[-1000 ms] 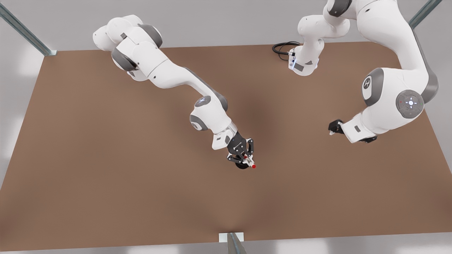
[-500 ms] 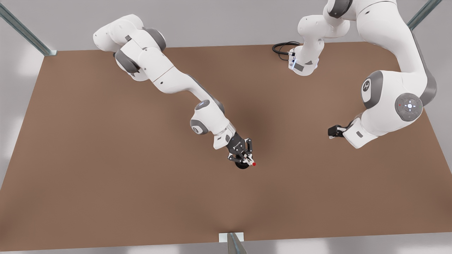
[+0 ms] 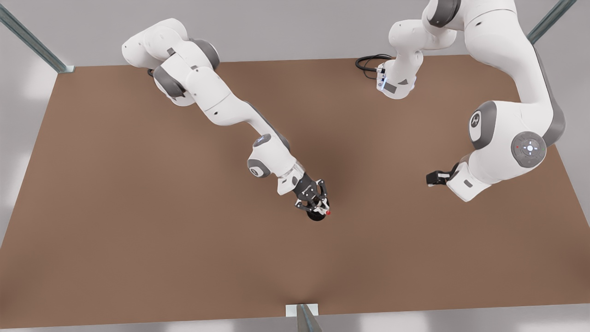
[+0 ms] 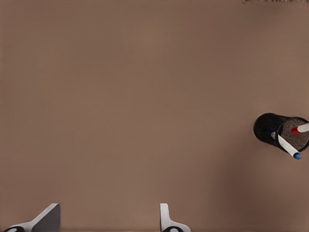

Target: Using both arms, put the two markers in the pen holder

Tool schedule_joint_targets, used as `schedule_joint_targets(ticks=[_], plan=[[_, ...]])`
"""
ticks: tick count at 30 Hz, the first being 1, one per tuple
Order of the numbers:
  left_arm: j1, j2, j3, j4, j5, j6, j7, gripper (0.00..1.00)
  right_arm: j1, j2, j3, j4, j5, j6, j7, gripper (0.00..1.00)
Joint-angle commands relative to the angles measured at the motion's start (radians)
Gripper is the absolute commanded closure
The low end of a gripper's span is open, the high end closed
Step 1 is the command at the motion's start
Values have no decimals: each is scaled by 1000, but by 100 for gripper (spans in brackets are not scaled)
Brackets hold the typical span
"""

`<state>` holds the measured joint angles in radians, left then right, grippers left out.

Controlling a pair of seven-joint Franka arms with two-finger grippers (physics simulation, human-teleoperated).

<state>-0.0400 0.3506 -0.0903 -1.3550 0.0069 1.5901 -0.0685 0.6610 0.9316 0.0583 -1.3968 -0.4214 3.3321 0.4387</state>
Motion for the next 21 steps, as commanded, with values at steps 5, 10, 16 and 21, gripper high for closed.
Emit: schedule_joint_targets(ticks=[5, 10, 16, 21], plan=[[0, 5, 0, 0, 1, 14, -68, 0, -17, -5, -2, 2, 3, 43, -2, 0], [5, -5, -2, -3, -8, -2, -36, 0, -479, -450, 311, 27, 79, -963, -3, 0], [22, -151, 1, -47, -2, -59, 102, 0, -535, -741, -81, -51, 391, -1680, -446, 0], [8, -110, -2, -46, 1, -62, 102, 0, -633, -669, -14, 7, 385, -1746, -546, 0]])
